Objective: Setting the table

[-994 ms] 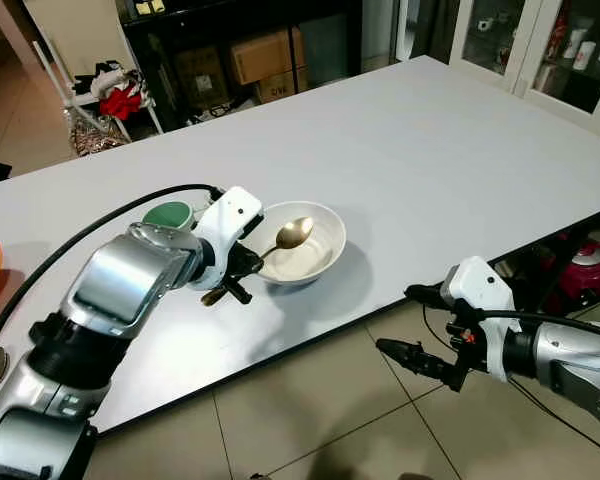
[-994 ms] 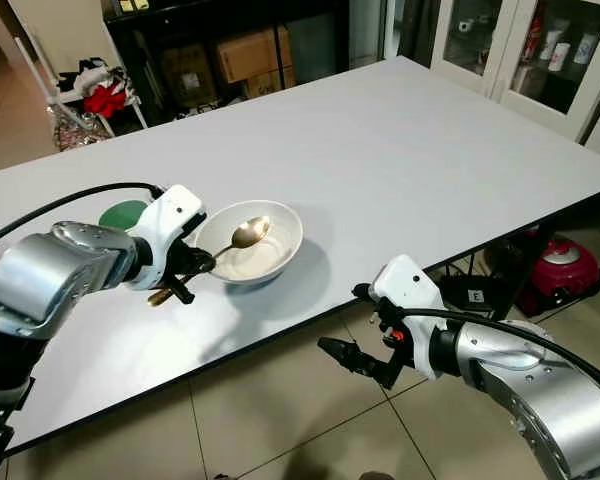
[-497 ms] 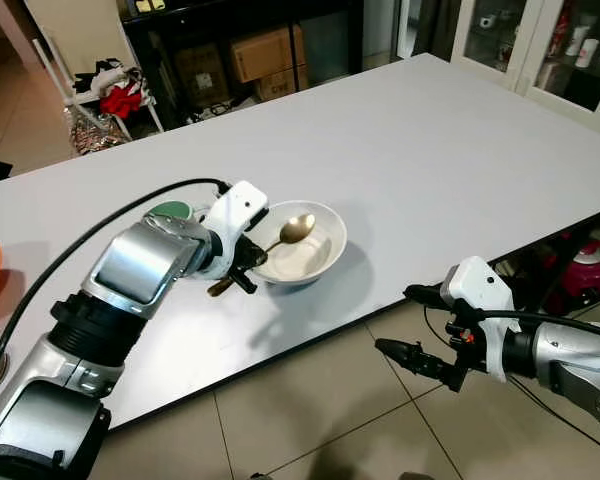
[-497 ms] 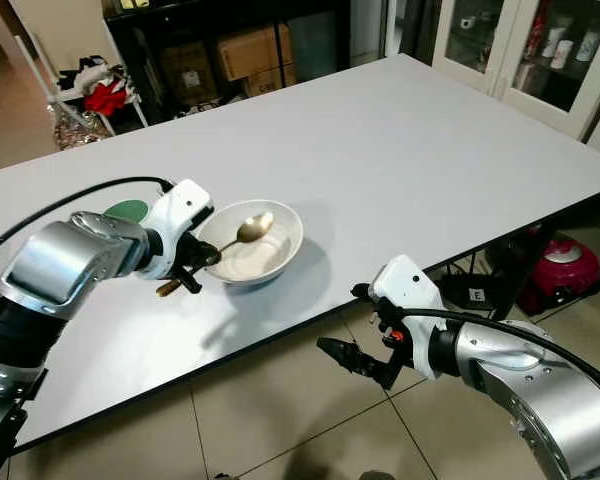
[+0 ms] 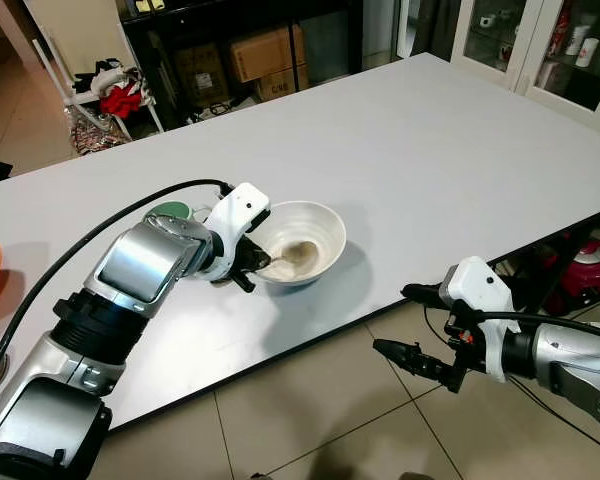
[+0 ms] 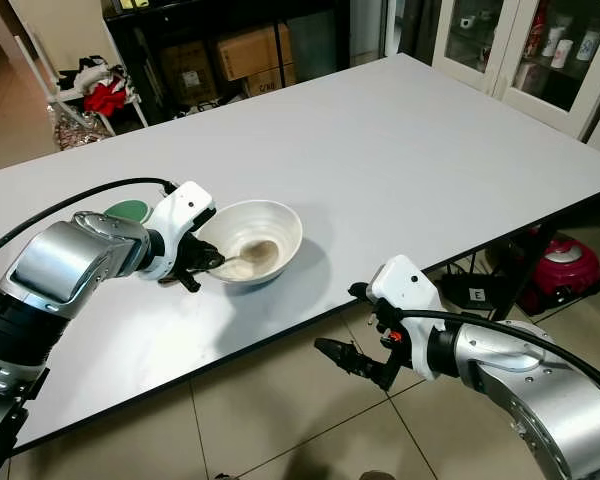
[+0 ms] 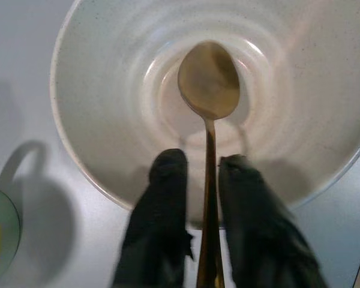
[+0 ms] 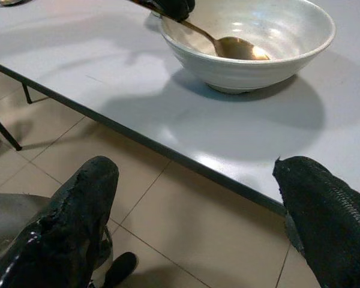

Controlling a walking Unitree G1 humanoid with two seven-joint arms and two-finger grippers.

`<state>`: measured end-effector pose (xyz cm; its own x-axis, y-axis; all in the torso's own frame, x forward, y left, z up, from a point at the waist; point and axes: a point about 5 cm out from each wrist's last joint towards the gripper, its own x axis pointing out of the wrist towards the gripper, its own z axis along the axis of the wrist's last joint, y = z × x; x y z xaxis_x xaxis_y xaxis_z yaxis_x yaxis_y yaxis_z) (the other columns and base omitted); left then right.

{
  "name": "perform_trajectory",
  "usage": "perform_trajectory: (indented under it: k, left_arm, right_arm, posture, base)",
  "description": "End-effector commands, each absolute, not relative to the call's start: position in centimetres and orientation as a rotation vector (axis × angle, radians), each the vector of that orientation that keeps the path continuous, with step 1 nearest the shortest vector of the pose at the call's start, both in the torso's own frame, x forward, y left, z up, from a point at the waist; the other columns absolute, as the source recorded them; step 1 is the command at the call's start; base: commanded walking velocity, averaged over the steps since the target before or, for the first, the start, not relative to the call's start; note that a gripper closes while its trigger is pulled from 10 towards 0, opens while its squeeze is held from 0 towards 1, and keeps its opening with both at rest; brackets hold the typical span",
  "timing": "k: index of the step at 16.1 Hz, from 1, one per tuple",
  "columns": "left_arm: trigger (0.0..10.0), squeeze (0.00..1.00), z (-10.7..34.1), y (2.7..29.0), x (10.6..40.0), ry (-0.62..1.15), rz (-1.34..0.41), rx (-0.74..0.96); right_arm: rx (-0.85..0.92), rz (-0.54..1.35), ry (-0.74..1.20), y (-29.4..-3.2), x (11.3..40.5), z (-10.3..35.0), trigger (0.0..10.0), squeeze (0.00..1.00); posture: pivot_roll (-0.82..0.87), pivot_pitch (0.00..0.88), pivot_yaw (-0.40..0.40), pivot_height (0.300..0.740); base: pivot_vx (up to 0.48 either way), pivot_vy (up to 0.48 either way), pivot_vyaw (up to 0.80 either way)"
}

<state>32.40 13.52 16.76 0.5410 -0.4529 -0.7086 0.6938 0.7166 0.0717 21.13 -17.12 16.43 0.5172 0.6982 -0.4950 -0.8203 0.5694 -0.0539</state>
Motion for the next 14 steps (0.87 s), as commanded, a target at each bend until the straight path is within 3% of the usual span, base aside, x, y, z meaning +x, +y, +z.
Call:
perform_trajectory:
  k: [1, 4, 6, 7, 8, 9, 10, 14]
  left_arm:
    - [10.0, 0.58, 17.2, 13.8, 32.8, 0.714, -0.683, 0.392]
    - [10.0, 0.57, 17.8, 13.8, 33.0, 0.663, -0.671, 0.374]
    - [10.0, 0.47, 19.7, 13.2, 33.0, 0.468, -0.699, 0.267]
    - [10.0, 0.0, 21.0, 13.1, 32.9, 0.327, -0.696, 0.216]
    - [10.0, 0.0, 22.9, 13.2, 32.0, 0.091, -0.639, 0.167]
    - [10.0, 0.0, 23.3, 13.3, 31.7, 0.037, -0.627, 0.158]
    - [10.0, 0.0, 24.1, 13.8, 29.9, -0.086, -0.556, 0.038]
    - [10.0, 0.0, 21.9, 15.1, 25.3, -0.108, -0.345, 0.12]
  right_arm:
    - [-0.31, 0.945, 0.428, -16.9, 21.1, 16.8, 10.0, 0.0]
    - [-0.309, 0.94, 0.423, -16.9, 21.2, 16.9, 10.0, 0.0]
    - [-0.295, 0.912, 0.399, -16.9, 21.2, 17.0, 10.0, 0.0]
    - [-0.285, 0.883, 0.369, -16.9, 21.3, 17.2, 10.0, 0.0]
    - [-0.249, 0.78, 0.275, -16.7, 21.9, 17.5, 10.0, 0.0]
    - [-0.231, 0.759, 0.262, -16.6, 22.0, 17.6, 10.0, 0.0]
    - [-0.229, 0.668, 0.172, -16.0, 22.5, 17.9, 10.0, 0.0]
    - [-0.164, 0.503, 0.052, -15.1, 22.9, 18.0, 10.0, 0.0]
  posture:
    - [-0.15, 0.0, 0.166, 0.74]
    - [-0.15, 0.0, 0.168, 0.74]
    - [-0.16, 0.0, 0.177, 0.74]
    - [-0.16, 0.0, 0.178, 0.74]
    - [-0.16, 0.0, 0.173, 0.74]
    - [-0.15, 0.0, 0.17, 0.74]
    - [-0.14, 0.0, 0.159, 0.74]
    - [-0.12, 0.0, 0.136, 0.74]
  base:
    - [0.0, 0.0, 0.0]
    - [0.0, 0.0, 0.0]
    - [0.0, 0.0, 0.0]
    - [0.0, 0.0, 0.0]
    - [0.0, 0.0, 0.0]
    - [0.0, 0.0, 0.0]
    - [0.0, 0.0, 0.0]
    - [0.0, 0.0, 0.2]
